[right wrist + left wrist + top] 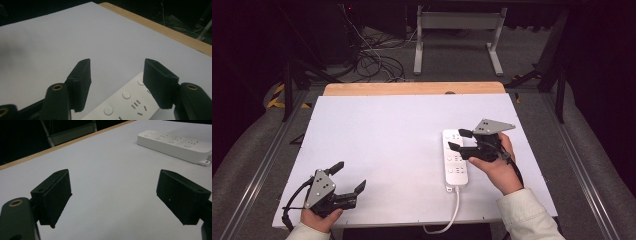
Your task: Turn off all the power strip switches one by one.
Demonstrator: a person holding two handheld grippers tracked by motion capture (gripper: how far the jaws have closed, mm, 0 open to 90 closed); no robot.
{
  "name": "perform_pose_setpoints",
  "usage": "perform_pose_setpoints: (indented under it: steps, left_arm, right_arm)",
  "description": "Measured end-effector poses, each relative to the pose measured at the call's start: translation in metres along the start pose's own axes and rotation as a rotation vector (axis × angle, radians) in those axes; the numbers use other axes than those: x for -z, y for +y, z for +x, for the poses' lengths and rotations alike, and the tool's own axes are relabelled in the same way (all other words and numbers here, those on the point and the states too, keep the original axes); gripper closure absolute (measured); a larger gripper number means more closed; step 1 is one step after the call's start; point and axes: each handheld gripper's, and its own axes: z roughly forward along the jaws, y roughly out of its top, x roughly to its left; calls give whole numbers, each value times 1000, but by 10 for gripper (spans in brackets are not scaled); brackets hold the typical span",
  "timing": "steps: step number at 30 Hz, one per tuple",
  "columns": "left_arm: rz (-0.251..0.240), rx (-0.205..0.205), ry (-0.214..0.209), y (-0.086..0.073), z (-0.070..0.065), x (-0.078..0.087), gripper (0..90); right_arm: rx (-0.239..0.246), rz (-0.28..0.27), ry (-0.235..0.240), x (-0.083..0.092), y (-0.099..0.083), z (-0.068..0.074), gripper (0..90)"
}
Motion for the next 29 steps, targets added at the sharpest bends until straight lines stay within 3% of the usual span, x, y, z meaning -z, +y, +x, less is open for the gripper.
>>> perform_pose_setpoints:
  steps: [3, 5, 7, 16, 22, 25, 29]
  left_arm:
    - [-3, 3, 2, 0, 0, 0, 133]
    - [-2, -4, 5, 0, 0, 1, 133]
    - [-3, -2, 5, 0, 0, 1, 133]
    - [-6, 4, 0, 0, 0, 2, 133]
    - [-1, 0, -7, 0, 0, 2, 133]
    - [2, 21, -24, -1, 2, 2, 133]
    - [-4, 27, -16, 0, 3, 4, 133]
  right_arm:
    - [-35, 0, 43, 8, -13, 0, 313]
    - [-52, -17, 47, 13, -23, -1, 287]
    - [-58, -45, 31, 16, -35, -1, 264]
    - [-79, -78, 15, 36, -74, -8, 181]
    - [-80, -82, 7, 51, -103, -12, 142]
    - [-90, -78, 11, 57, -113, -12, 135]
    - [-124, -75, 17, 59, -122, -13, 123]
